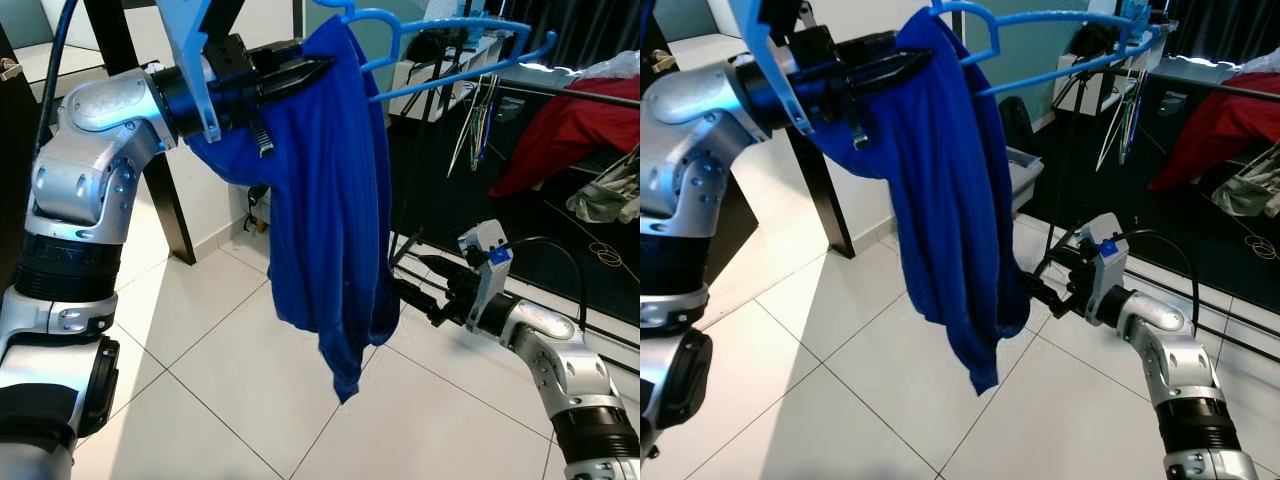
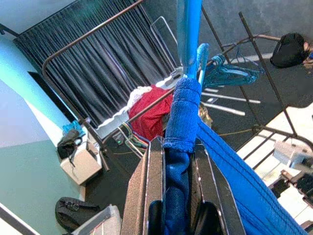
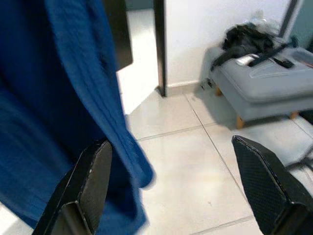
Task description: Hang hanger
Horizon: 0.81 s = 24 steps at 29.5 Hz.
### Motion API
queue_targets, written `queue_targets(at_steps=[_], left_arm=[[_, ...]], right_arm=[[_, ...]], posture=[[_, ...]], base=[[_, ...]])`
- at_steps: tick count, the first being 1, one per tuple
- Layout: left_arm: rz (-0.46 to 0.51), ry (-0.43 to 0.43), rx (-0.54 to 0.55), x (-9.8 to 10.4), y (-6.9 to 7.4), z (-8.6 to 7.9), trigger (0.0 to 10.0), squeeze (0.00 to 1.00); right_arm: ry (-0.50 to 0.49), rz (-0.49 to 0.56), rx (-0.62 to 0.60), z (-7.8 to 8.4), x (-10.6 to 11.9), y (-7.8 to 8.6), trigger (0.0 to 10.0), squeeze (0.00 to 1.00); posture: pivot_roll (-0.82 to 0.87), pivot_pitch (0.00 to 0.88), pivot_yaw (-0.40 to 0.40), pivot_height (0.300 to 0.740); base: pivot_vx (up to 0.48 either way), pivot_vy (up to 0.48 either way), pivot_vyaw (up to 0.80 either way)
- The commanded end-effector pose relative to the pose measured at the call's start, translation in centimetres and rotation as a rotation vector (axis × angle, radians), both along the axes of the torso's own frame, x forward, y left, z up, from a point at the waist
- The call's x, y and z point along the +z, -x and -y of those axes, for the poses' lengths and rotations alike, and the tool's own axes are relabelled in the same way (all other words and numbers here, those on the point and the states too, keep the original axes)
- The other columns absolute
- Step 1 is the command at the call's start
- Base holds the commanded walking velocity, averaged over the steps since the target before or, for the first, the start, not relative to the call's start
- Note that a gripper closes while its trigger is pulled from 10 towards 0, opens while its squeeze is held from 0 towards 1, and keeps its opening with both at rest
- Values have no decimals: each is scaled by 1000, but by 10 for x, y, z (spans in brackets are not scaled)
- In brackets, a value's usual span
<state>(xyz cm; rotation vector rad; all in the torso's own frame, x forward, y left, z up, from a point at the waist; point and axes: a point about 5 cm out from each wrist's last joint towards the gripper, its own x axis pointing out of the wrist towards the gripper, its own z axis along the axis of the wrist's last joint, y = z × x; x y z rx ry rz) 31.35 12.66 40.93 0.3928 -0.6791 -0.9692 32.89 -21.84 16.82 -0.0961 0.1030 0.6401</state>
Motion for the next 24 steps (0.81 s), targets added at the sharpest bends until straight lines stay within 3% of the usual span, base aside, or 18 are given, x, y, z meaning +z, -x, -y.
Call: queue_targets(at_steps=[1, 13, 15, 24], left_arm=[[61, 49, -18, 18, 10, 0, 10000, 0], [67, 70, -26, 23, 13, 2, 10000, 0], [69, 79, -37, 25, 16, 7, 10000, 0], [74, 90, -51, 28, 18, 9, 10000, 0]], right_arm=[[32, -10, 44, -9, -3, 0, 10000, 0], [29, -20, 122, -24, -6, 5, 10000, 0], [31, -7, 122, -39, -7, -4, 10000, 0], [35, 19, 56, -44, -2, -15, 10000, 0]], posture=[[36, 28, 32, 740], [39, 30, 33, 740], [51, 34, 37, 740], [47, 37, 40, 740]], base=[[0, 0, 0], [0, 0, 0], [0, 0, 0], [0, 0, 0]])
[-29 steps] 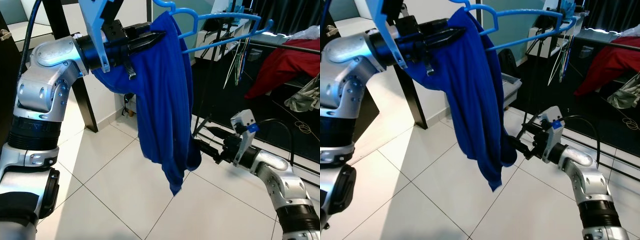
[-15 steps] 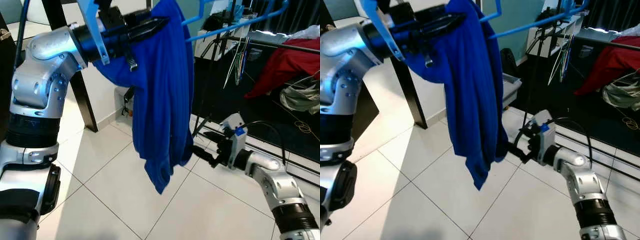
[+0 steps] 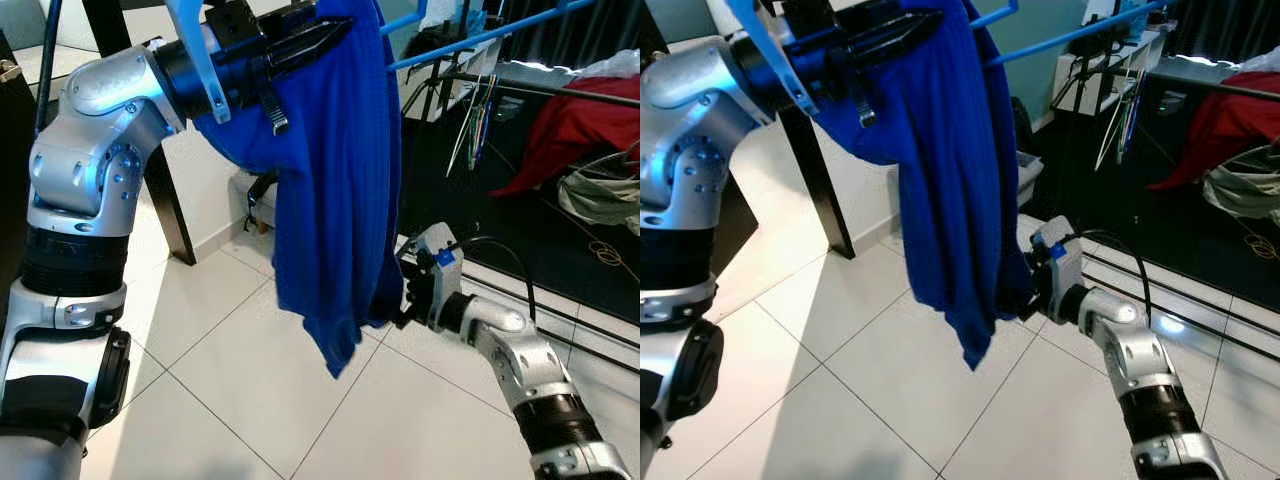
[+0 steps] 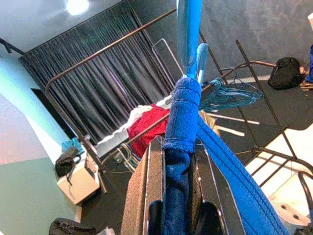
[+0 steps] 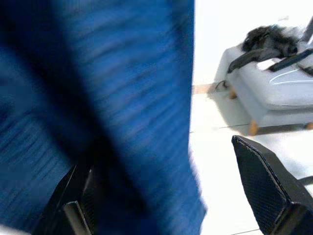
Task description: Hang hanger
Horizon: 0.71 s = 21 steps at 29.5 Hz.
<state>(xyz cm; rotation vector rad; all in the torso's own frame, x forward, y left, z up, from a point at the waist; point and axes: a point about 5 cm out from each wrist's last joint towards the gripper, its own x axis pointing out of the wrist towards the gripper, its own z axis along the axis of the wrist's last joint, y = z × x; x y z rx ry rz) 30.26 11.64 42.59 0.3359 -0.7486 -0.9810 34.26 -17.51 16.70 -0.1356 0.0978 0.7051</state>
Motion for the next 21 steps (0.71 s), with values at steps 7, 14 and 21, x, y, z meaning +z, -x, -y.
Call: queue_targets(at_steps=[7, 14, 21], left_arm=[[48, 22, -5, 13, 8, -1, 10000, 0], [50, 27, 35, 13, 7, -5, 10000, 0], [22, 18, 119, 1, -7, -21, 10000, 0]], right_arm=[[-6, 19, -44, 3, 2, -4, 0, 0], [-138, 59, -7, 13, 18, 0, 0, 0], [-244, 61, -42, 48, 33, 7, 0, 0]], posture=[[44, 34, 36, 740], [41, 35, 32, 740], [32, 33, 31, 740]], base=[[0, 0, 0], [0, 0, 0], [0, 0, 0]])
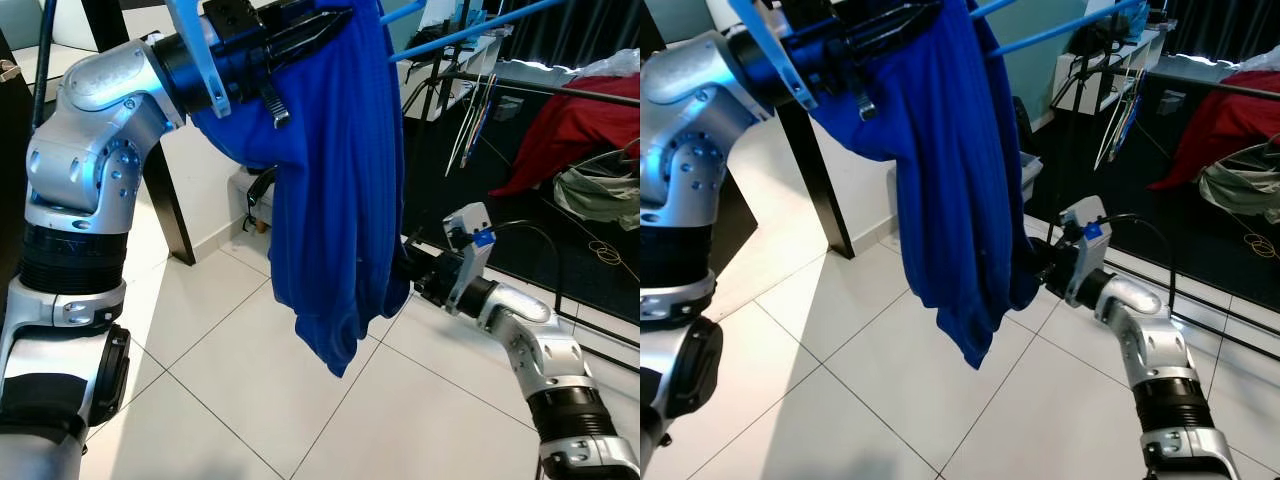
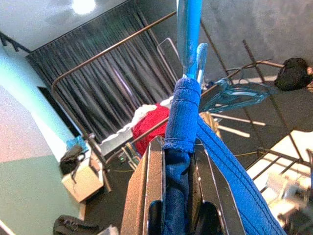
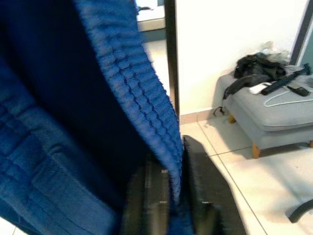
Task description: Hang hanger
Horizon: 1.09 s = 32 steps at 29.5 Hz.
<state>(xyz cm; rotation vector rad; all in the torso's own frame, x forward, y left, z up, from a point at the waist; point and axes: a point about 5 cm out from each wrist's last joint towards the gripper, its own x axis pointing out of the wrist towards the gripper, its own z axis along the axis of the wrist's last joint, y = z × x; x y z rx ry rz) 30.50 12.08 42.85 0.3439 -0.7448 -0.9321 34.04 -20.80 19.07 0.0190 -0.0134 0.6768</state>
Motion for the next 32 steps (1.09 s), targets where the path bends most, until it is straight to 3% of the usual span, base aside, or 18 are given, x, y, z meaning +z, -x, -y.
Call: queue_targets(at_steps=[1, 5, 8, 10, 11, 13, 18, 22, 27, 32], left_arm=[[19, 7, 72, -2, -4, -17, 10000, 0], [-14, -43, 91, -24, -13, -29, 10000, 0], [-17, -57, 83, -29, -13, -29, 10000, 0], [-68, -109, -19, -58, -8, -32, 10000, 0], [-68, -109, -19, -58, -8, -32, 10000, 0], [-113, -160, -121, -78, 2, -27, 10000, 0], [-138, -232, -215, -99, 16, -12, 10000, 0], [-149, -266, -250, -109, 21, -10, 10000, 0], [-136, -296, -199, -111, 18, -13, 10000, 0], [-173, -376, -66, -128, 6, -18, 10000, 0]], right_arm=[[-65, 9, -11, 15, 10, 5, 0, 0], [-184, 8, -20, 34, 23, 9, 0, 0], [-207, 0, -23, 36, 24, 10, 0, 0], [-285, -5, -76, 46, 33, 7, 0, 0], [-285, -5, -76, 46, 33, 7, 0, 0], [-337, 7, -127, 51, 41, 4, 0, 0], [-375, -13, -201, 56, 48, -5, 0, 0], [-379, -54, -293, 63, 46, -12, 0, 0], [-397, -74, -342, 71, 48, -15, 0, 0], [-403, -65, -382, 80, 61, -14, 0, 0]], posture=[[32, 33, 31, 740], [22, 34, 30, 740], [22, 34, 30, 740], [7, 37, 31, 740], [7, 37, 31, 740], [4, 40, 26, 740], [6, 42, 18, 740], [6, 41, 12, 740], [6, 41, 9, 740], [1, 55, 8, 740]], base=[[0, 0, 0], [0, 0, 0], [0, 0, 0], [0, 0, 0], [0, 0, 0], [0, 0, 0], [0, 0, 0], [0, 0, 0], [0, 0, 0], [0, 0, 0]])
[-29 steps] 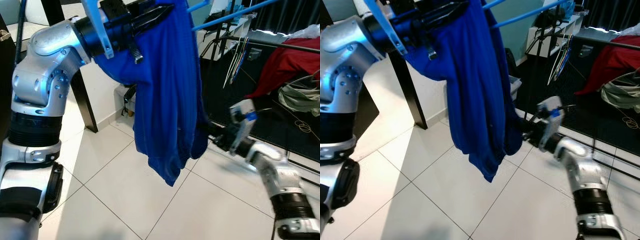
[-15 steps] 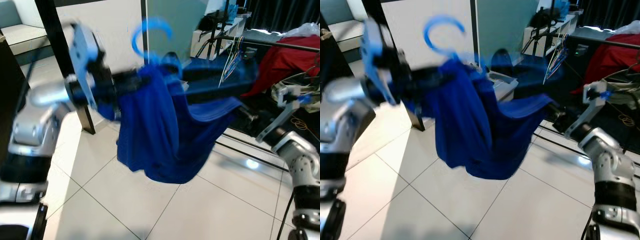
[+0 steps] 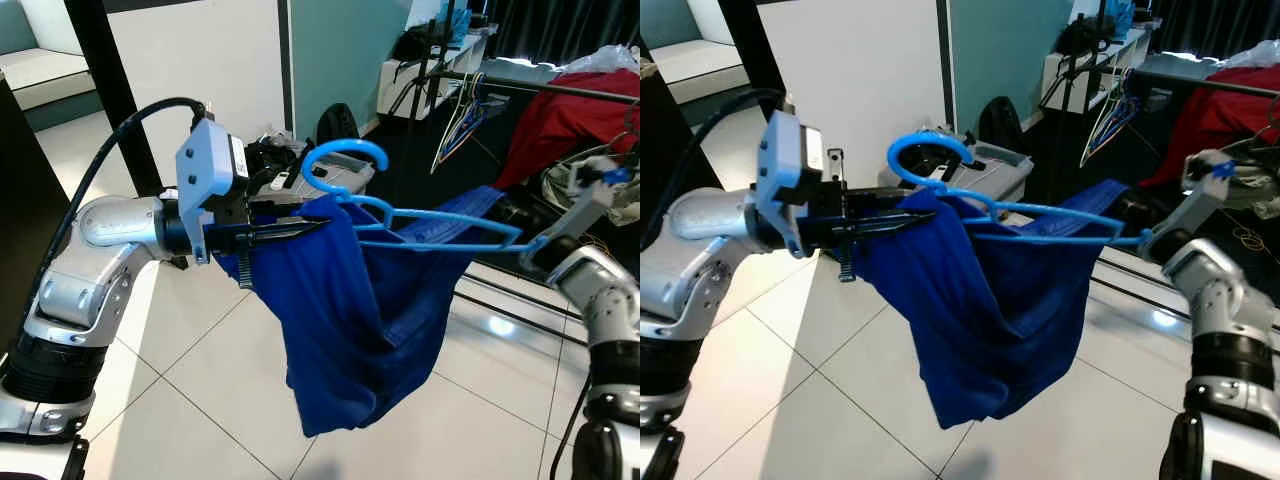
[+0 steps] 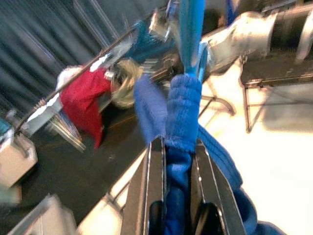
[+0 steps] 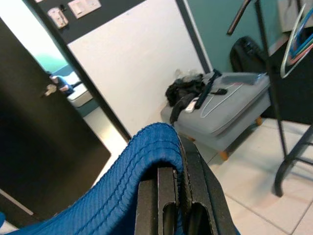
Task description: Hang hanger
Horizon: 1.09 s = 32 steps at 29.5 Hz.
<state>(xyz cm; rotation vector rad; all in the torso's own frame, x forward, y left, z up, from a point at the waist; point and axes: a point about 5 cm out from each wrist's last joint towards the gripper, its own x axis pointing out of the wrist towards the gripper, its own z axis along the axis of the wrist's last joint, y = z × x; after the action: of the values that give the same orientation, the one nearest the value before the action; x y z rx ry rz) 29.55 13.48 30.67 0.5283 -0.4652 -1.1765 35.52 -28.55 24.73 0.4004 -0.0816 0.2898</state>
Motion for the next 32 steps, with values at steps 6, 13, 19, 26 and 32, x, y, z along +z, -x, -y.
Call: queue_targets(at_steps=[6, 13, 19, 26, 32], left_arm=[[-47, -155, 209, -33, -19, -10, 10000, 0], [-55, -166, 345, -45, -34, -11, 10000, 0], [-34, -138, 472, -49, -45, -5, 10000, 0], [-35, -57, 563, -55, -51, 14, 10000, 0], [-30, -22, 602, -56, -54, 20, 10000, 0]], right_arm=[[-14, 36, 26, -3, 17, 2, 0, 0], [11, 66, 76, -17, 29, 1, 0, 0], [28, 84, 80, -24, 37, -1, 0, 0], [38, 94, 99, -34, 41, -1, 0, 0], [43, 92, 99, -36, 40, -1, 0, 0]], posture=[[-9, 58, 13, 740], [-11, 60, 14, 740], [-17, 63, 15, 740], [-27, 57, 13, 740], [-28, 56, 13, 740]], base=[[0, 0, 0], [0, 0, 0], [0, 0, 0], [0, 0, 0], [0, 0, 0]])
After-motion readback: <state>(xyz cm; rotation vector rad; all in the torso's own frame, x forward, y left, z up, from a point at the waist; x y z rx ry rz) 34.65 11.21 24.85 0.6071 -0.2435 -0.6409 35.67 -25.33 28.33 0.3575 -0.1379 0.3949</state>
